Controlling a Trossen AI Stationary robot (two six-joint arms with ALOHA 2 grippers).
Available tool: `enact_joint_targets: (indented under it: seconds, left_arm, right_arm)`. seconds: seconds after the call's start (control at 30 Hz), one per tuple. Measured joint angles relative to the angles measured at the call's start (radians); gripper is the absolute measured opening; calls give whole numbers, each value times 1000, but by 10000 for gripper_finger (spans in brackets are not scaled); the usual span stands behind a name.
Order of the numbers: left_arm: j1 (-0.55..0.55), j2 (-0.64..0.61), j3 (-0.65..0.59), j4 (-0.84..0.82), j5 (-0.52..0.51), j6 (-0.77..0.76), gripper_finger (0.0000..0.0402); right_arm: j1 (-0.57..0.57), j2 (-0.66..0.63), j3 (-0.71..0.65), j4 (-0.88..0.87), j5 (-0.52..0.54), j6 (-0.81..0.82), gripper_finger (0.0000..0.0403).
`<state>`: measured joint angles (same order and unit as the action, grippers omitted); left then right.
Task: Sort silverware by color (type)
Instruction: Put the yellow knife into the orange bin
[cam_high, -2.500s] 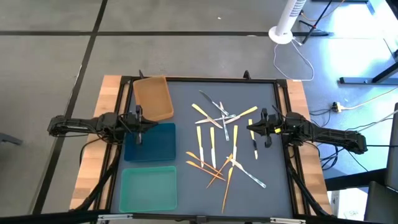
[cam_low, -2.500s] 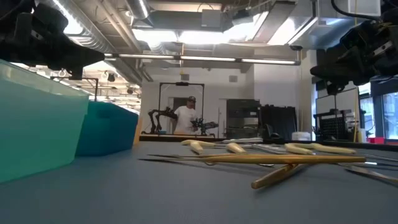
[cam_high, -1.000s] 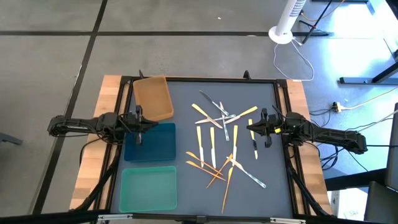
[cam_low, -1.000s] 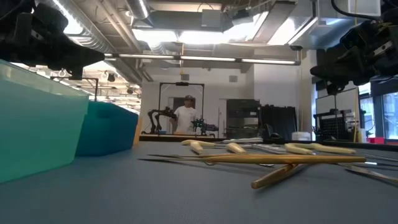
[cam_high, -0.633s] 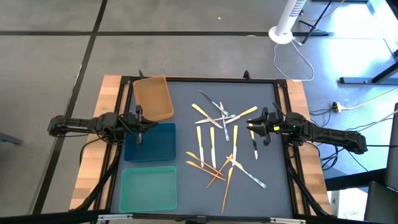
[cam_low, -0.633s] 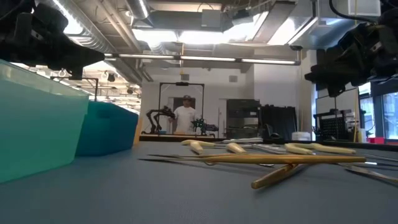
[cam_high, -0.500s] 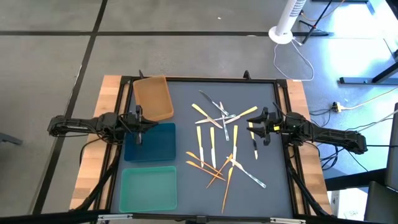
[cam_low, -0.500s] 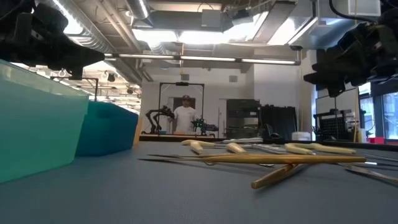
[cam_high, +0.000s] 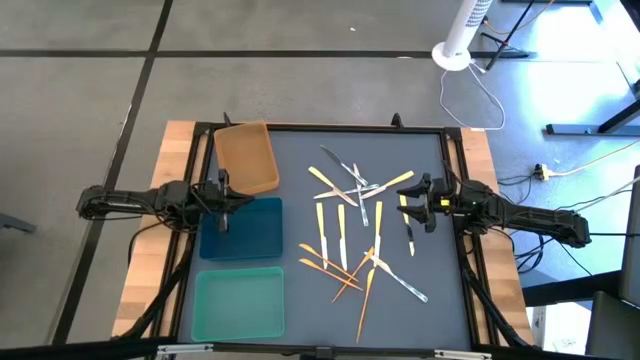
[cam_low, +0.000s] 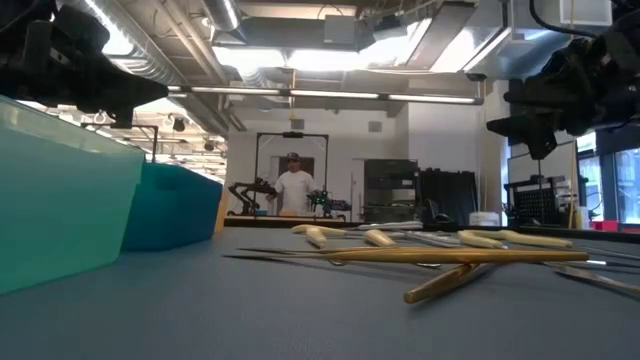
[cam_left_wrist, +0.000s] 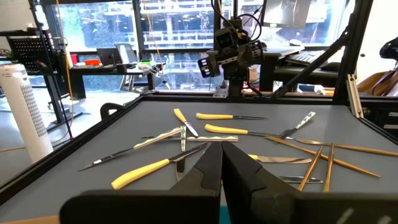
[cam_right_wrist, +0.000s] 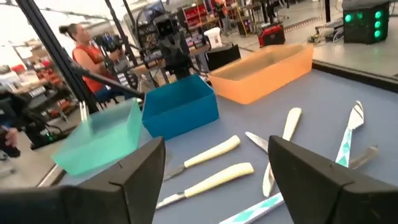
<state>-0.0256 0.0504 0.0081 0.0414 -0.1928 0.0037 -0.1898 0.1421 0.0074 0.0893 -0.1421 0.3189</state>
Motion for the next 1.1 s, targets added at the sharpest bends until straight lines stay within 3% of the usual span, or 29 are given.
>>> enact_joint_targets:
  seconds: [0.23, 0.5, 0.67, 1.1]
  left_arm:
    - [0, 0, 0, 0, 0, 0, 0]
    - [0, 0, 0, 0, 0, 0, 0]
    - [0, 0, 0, 0, -1, 0, 0]
    - [0, 0, 0, 0, -6, 0, 0]
  right_arm:
    - [0, 0, 0, 155, 0, -1, 273]
    - [0, 26, 149, 21, 1, -14, 273]
    - [0, 119, 268, -105, 49, -39, 273]
    - [0, 511, 557, -524, 161, -157, 273]
